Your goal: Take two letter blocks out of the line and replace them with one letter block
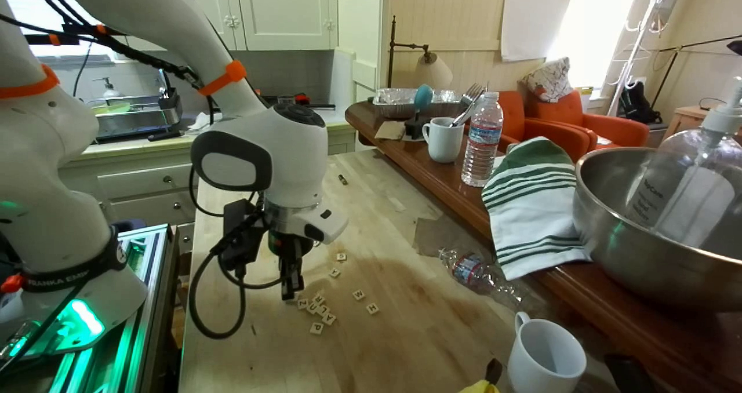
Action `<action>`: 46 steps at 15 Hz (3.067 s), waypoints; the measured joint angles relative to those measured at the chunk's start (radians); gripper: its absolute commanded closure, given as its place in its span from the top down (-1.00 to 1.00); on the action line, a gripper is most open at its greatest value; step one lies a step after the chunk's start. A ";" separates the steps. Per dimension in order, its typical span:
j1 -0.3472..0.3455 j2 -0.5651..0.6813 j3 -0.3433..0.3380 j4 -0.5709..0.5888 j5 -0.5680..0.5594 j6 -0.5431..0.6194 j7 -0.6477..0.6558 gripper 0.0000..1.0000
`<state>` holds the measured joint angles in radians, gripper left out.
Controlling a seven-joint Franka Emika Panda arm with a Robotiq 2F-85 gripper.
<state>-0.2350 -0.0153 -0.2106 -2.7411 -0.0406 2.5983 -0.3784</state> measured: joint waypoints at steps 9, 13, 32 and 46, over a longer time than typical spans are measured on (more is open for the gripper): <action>0.060 0.001 0.058 0.000 0.125 -0.001 0.110 -1.00; 0.079 0.003 0.075 0.000 0.183 0.009 0.137 -1.00; 0.149 0.020 0.144 0.000 0.342 0.128 0.126 -1.00; 0.148 0.021 0.140 -0.001 0.130 0.156 -0.170 -1.00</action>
<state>-0.0875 0.0052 -0.0707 -2.7421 0.0891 2.7547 -0.5486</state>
